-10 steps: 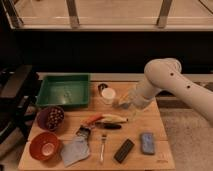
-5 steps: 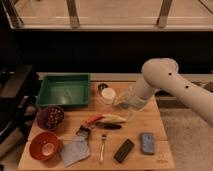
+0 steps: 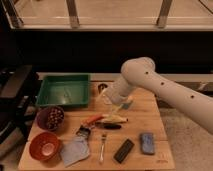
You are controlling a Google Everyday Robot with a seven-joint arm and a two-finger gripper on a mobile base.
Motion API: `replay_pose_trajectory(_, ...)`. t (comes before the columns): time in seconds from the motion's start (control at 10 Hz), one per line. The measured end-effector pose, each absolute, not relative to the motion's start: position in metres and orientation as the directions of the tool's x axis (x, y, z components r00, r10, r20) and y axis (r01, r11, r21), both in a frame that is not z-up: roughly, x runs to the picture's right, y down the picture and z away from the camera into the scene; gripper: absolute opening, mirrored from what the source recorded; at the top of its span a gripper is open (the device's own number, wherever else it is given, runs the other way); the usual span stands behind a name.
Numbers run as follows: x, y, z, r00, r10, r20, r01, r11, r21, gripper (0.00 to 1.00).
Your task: Place grapes in tray
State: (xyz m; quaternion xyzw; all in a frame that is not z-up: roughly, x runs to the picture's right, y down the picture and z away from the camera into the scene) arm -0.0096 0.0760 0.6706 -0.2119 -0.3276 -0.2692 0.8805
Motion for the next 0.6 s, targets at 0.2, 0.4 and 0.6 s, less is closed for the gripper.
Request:
replay_pose_trajectory(0.2, -0.067, 0.067, 0.683, 0.558, -0.381, 0.737, 0.658, 0.744, -0.113, 0.65)
replay_pose_trajectory(0.4, -0.110, 0.063, 0.686, 0.466, -0.405, 0.787, 0.694, 0.719, -0.040, 0.65)
replay_pose_trajectory(0.6, -0.128, 0.062, 0.685, 0.419, -0.415, 0.808, 0.710, 0.704, -0.007, 0.65)
